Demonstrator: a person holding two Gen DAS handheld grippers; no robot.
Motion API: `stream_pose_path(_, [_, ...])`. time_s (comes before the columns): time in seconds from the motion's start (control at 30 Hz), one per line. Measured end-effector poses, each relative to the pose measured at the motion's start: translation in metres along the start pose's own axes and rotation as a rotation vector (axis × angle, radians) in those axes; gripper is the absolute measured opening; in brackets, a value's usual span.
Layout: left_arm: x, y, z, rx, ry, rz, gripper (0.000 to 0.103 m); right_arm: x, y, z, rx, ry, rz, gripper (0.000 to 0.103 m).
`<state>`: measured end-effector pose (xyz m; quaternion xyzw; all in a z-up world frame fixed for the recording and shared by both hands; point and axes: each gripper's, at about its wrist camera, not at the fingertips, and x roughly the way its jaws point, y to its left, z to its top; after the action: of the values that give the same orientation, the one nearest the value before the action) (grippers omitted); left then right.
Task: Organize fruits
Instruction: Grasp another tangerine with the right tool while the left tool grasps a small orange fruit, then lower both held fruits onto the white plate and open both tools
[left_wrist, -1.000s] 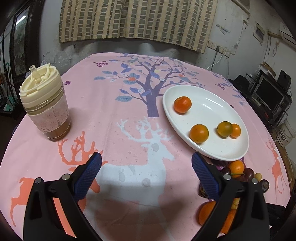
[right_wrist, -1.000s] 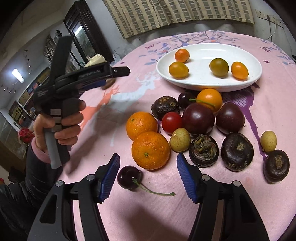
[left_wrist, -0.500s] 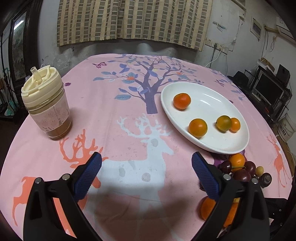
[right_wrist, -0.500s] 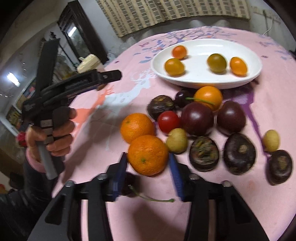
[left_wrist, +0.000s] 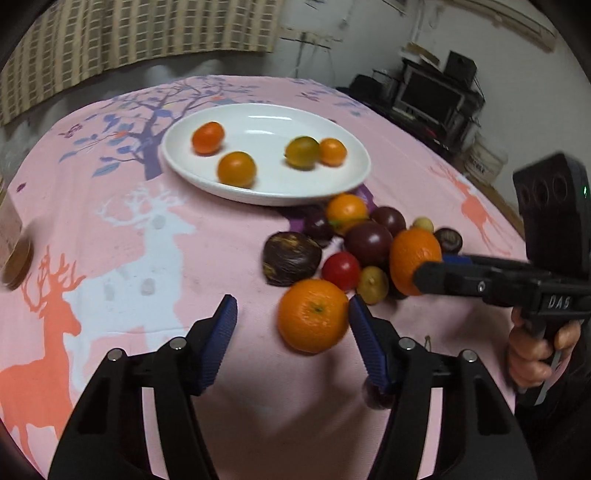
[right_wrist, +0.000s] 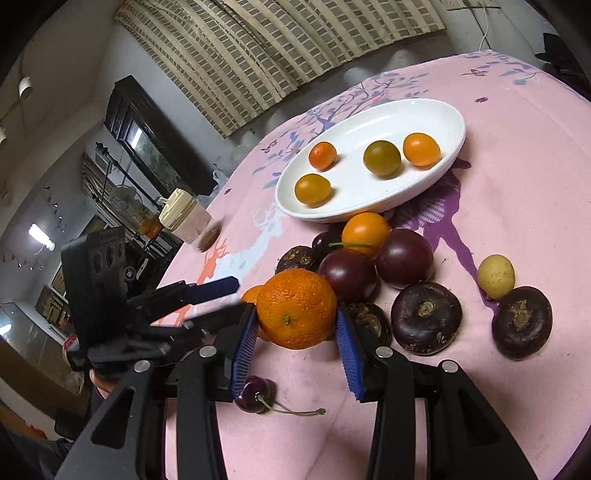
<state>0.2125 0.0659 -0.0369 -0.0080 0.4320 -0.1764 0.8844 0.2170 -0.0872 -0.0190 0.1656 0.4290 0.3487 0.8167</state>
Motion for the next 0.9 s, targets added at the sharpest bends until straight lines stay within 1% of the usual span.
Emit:
stream_pose_path(0.1, [0.005,-0.006,-0.001,0.024,0.023,-0.013,0.061,0.001,0.001,-0.001,-0.008,-0.002,-0.003,0.043])
stream_pose_path(0.2, [0.012,-0.009,-0.002,0.036,0.043,0.005,0.060,0.000,0.000,-0.001,-0.002,-0.001,-0.001,0.043])
stream_pose_path(0.27, [0.016,-0.009,-0.003,0.038,0.060,0.006,0.048,-0.001,0.001,-0.002,-0.003,-0.003,-0.001,0.043])
stream_pose_path(0.3, [0.018,-0.009,-0.004,0.037,0.069,0.005,0.045,-0.002,0.001,-0.002,-0.005,-0.004,-0.002,0.043])
stream_pose_path(0.4, [0.018,-0.009,-0.004,0.033,0.063,-0.001,0.044,-0.003,0.004,-0.003,-0.012,-0.013,-0.010,0.043])
stream_pose_path(0.47, [0.015,-0.006,0.000,0.010,0.044,-0.011,0.043,-0.006,0.004,-0.002,-0.011,-0.017,0.002,0.043])
stream_pose_path(0.53, [0.007,-0.001,0.014,-0.033,-0.004,-0.036,0.043,-0.012,0.004,0.006,-0.022,-0.035,-0.001,0.043])
stream_pose_path(0.57, [0.004,0.003,0.024,-0.058,-0.031,-0.044,0.043,-0.017,0.005,0.013,-0.037,-0.054,-0.024,0.043])
stream_pose_path(0.6, [0.002,0.005,0.036,-0.076,-0.058,-0.040,0.043,-0.021,0.007,0.025,-0.054,-0.081,-0.059,0.043])
stream_pose_path(0.67, [0.004,0.009,0.063,-0.104,-0.106,0.005,0.043,-0.025,0.005,0.049,-0.062,-0.124,-0.109,0.043])
stream_pose_path(0.73, [0.013,0.011,0.086,-0.120,-0.112,0.045,0.043,-0.024,0.000,0.072,-0.066,-0.147,-0.152,0.043])
stream_pose_path(0.8, [0.025,0.012,0.106,-0.123,-0.106,0.074,0.043,-0.019,-0.006,0.094,-0.076,-0.171,-0.215,0.043])
stream_pose_path(0.83, [0.033,0.013,0.117,-0.122,-0.107,0.102,0.043,-0.012,-0.011,0.106,-0.082,-0.175,-0.250,0.043])
stream_pose_path(0.9, [0.045,0.016,0.130,-0.128,-0.104,0.139,0.043,0.000,-0.020,0.119,-0.092,-0.173,-0.292,0.043])
